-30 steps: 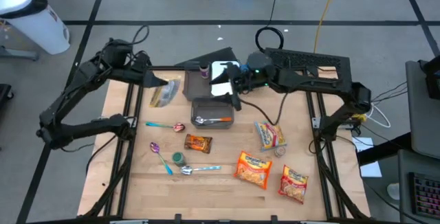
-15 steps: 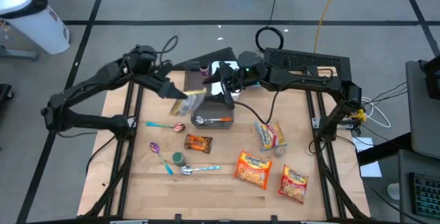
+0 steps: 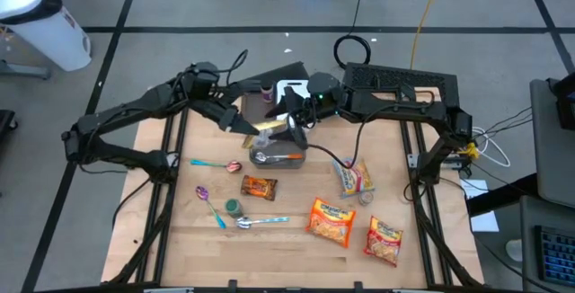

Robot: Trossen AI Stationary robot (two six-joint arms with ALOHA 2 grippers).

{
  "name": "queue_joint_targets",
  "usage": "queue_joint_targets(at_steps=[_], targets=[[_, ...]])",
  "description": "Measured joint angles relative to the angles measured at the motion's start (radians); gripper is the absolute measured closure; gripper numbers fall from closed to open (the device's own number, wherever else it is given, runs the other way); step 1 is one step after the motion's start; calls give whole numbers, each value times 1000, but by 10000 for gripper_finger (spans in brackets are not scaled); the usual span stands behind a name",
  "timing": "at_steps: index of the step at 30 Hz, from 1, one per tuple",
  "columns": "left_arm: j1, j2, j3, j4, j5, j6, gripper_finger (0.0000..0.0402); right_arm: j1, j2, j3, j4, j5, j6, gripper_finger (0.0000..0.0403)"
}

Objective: Pick & Place Food Item
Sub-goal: Put the yellow noodle pack into the white bin

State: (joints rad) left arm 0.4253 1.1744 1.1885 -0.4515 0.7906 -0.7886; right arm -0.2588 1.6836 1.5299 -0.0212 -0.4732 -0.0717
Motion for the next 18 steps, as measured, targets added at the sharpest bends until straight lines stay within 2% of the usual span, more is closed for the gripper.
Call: queue_joint_targets(at_steps=[18], targets=[[-1,-1,0,0,2,-1,401,-1,0,0,-7,-6,7,184]])
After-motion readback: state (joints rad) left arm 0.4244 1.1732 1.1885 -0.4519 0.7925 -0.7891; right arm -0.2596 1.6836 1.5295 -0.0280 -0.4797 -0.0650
